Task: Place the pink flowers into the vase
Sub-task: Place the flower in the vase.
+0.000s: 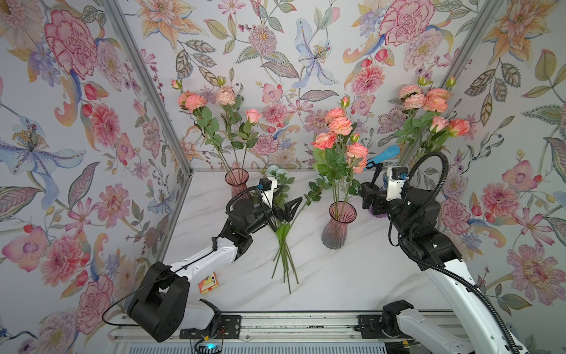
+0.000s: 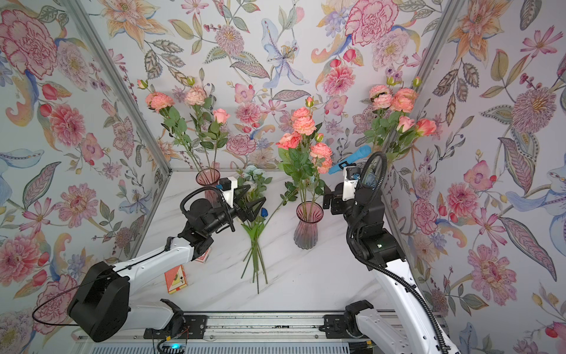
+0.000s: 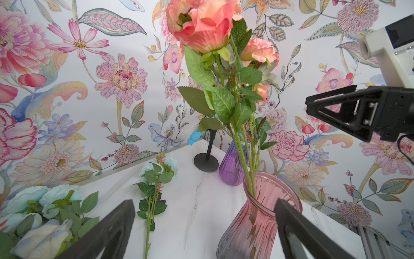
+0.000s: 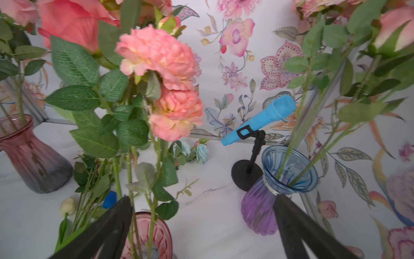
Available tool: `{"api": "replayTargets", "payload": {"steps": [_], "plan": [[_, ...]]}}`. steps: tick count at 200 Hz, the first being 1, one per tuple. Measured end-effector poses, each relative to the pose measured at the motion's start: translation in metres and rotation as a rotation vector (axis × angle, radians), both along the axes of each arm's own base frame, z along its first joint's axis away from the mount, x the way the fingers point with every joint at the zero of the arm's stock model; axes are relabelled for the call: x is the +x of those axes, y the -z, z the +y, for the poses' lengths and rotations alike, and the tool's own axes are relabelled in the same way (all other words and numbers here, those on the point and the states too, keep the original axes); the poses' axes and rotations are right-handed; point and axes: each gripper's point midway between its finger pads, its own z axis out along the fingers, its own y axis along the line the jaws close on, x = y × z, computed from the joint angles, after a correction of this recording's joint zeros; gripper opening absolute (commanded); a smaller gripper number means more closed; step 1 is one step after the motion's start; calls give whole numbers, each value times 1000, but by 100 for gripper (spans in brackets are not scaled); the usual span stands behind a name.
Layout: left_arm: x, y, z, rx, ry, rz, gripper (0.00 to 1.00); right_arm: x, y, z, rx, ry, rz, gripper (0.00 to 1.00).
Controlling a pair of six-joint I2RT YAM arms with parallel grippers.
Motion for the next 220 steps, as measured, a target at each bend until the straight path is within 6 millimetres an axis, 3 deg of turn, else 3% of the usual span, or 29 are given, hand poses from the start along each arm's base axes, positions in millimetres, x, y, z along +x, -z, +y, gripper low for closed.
{"api": "replayTargets", "payload": {"steps": [30,57,91,116,148,173,220], "plan": [[1,-8,12,59,-74,-64,100,13,11,-44,30,140,36,99],[4,-26,35,128,-198,-164,100,25,31,-76,67,240,88,99],[20,-44,86,196,-387,-239,100,40,72,-83,83,274,185,99],[31,-50,132,221,-542,-253,100,47,120,-82,95,276,267,99],[37,-26,175,257,-684,-195,100,42,173,-77,92,263,349,99],[36,3,197,304,-788,-120,100,38,195,-66,26,235,344,100],[17,53,258,430,-1068,-13,100,23,233,-44,-113,131,263,99]]}}
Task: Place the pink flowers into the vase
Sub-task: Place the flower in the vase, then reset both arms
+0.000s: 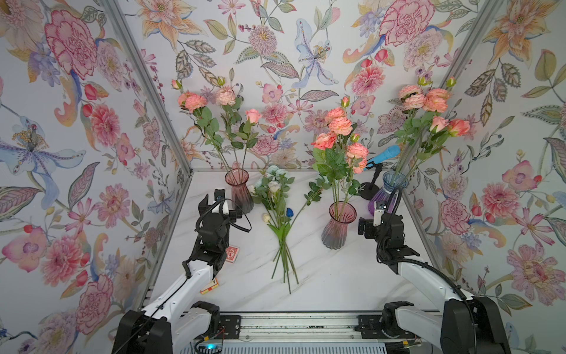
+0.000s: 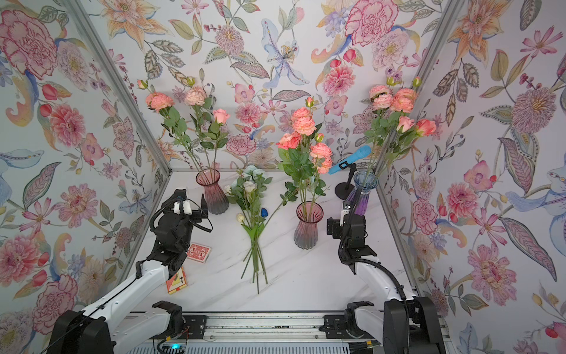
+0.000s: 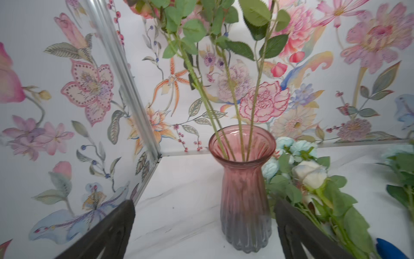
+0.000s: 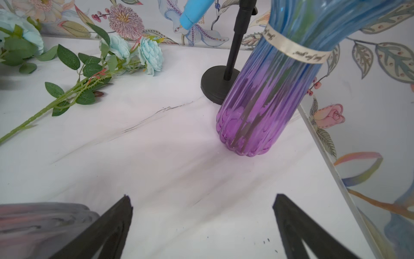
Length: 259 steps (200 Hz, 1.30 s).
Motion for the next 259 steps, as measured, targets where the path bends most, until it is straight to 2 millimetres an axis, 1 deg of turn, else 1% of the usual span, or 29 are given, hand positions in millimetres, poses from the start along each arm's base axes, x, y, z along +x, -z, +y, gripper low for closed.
{"api": "replayTargets", "payload": {"steps": [9,24,39,50,65,80,106,136,152,174,186,205,226,234,259], "plan": [[-4,11,11,20,-58,22,100,0,2,-2,-13,5,-8,99],[-10,30,30,54,-144,57,100,6,-1,-6,-27,16,-39,100],[-17,56,47,83,-220,105,100,12,-3,-7,-33,23,-60,99],[-19,75,57,99,-260,150,100,16,0,-6,-35,24,-63,99],[-19,94,64,113,-288,202,100,19,6,-6,-37,23,-59,99],[-16,103,66,111,-297,217,100,19,12,-6,-37,25,-60,99],[-10,112,67,98,-293,217,100,13,22,-12,-37,40,-72,99],[-4,117,69,73,-283,198,100,14,32,-17,-30,46,-88,100],[-1,117,72,57,-273,181,100,19,29,-16,-20,39,-113,99],[3,111,75,30,-258,138,100,24,25,-17,-3,34,-159,99],[5,107,79,7,-253,109,100,24,25,-19,3,39,-181,99],[4,104,87,-16,-257,67,100,20,36,-21,11,46,-189,99],[0,113,90,-32,-252,69,100,12,51,-22,12,45,-168,100],[-1,114,89,-33,-246,68,100,11,51,-22,14,46,-172,99],[1,111,79,-42,-179,27,100,15,42,-26,32,62,-212,99]]}}
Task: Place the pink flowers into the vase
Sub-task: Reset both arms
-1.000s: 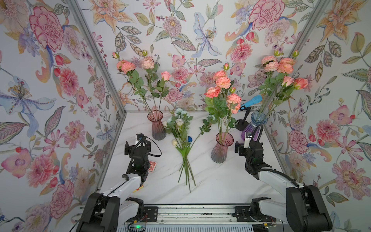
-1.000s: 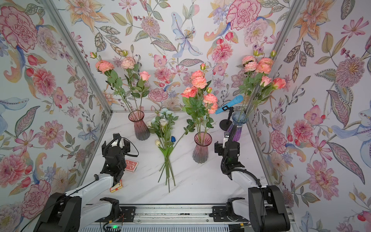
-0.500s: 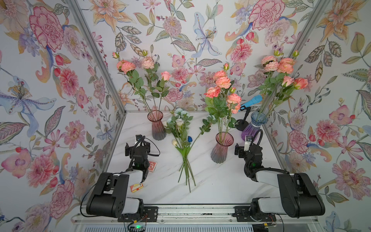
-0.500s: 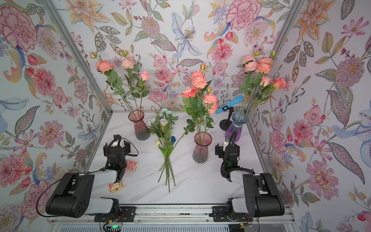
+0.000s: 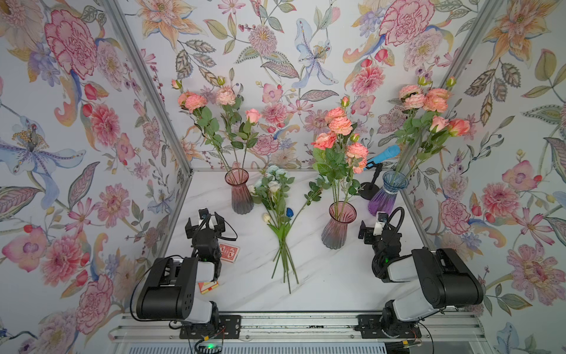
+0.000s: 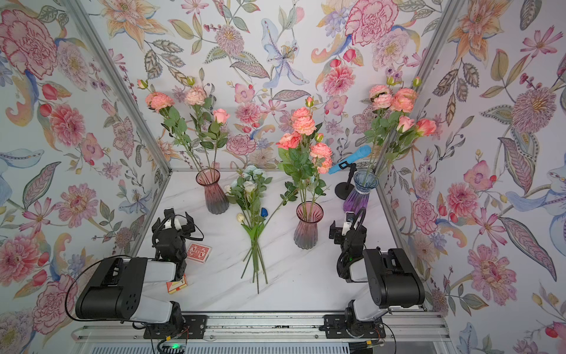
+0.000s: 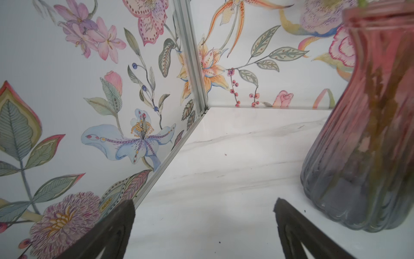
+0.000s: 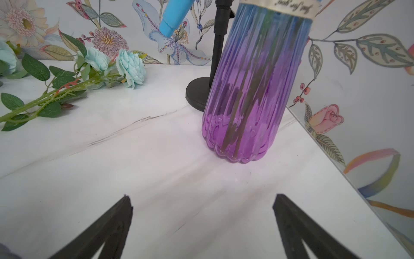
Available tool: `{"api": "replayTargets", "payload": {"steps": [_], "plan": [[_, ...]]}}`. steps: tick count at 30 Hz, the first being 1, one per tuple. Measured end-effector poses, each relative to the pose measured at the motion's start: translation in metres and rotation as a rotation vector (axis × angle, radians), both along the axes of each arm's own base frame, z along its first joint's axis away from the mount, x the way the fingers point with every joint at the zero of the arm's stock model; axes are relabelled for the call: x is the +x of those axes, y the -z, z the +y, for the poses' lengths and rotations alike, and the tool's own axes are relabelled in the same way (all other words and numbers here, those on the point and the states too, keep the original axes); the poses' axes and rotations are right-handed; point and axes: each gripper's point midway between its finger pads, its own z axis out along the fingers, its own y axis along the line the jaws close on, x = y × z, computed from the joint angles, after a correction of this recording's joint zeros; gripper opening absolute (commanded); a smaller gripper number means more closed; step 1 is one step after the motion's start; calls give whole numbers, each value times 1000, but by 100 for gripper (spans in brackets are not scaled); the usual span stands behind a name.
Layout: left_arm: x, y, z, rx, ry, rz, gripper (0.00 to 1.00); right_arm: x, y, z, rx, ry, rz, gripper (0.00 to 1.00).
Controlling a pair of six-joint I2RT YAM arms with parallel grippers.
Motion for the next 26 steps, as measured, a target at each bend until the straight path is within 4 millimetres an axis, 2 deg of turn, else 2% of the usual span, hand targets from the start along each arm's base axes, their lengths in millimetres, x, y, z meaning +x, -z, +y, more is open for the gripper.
{"api": "replayTargets", "payload": {"steps": [5,14,26], "plan": [[-4,14,-6,3,39,16,100,0,0,-8,16,42,-2,99],[-3,2,-8,7,44,-35,100,6,-9,-12,10,80,-23,99],[-2,3,-17,45,71,-22,100,6,-8,-11,4,86,-20,99]]}}
